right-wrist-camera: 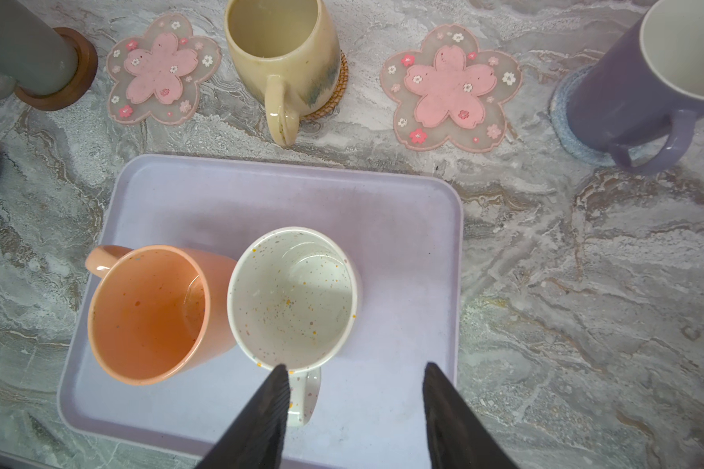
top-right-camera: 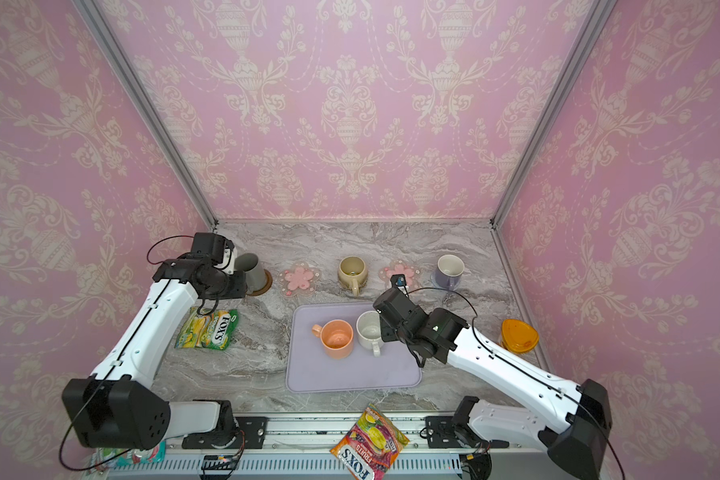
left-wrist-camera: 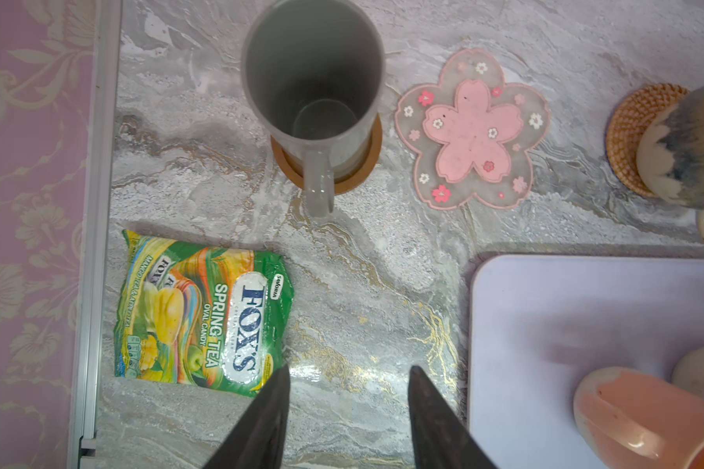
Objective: Place cups on coasters
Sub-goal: Rotate the cup on the tray.
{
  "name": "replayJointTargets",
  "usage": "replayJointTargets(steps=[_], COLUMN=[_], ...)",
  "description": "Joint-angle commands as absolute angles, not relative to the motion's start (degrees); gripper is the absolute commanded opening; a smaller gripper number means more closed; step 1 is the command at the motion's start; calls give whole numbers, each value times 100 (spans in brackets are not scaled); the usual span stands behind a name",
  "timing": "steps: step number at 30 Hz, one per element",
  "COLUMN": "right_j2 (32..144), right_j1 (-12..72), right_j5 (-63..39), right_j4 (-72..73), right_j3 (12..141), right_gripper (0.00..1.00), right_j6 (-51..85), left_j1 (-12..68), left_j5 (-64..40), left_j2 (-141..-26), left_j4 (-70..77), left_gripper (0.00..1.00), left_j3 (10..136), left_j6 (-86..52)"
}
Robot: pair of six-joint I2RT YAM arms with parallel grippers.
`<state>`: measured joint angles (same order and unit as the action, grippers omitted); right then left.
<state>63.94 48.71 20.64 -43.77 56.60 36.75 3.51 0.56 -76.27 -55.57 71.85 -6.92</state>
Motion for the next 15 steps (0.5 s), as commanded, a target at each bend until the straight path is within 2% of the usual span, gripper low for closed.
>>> replayJointTargets(steps=[1,15], right_j2=[6233,6098], right_j1=[4841,4852], right_j5=[1828,1461], right_j4=[-4411,-4259], right_j3=[5473,5130], right_gripper=[54,54], right_j6=[3930,4183], left_j1=[737,1500], left_j5=[246,-290], left_j2=[-7580,-7838], left_j4=[-5850,-5218], left_gripper=[49,46], left_j3=[7090,6694], left_j6=[-763,-1457])
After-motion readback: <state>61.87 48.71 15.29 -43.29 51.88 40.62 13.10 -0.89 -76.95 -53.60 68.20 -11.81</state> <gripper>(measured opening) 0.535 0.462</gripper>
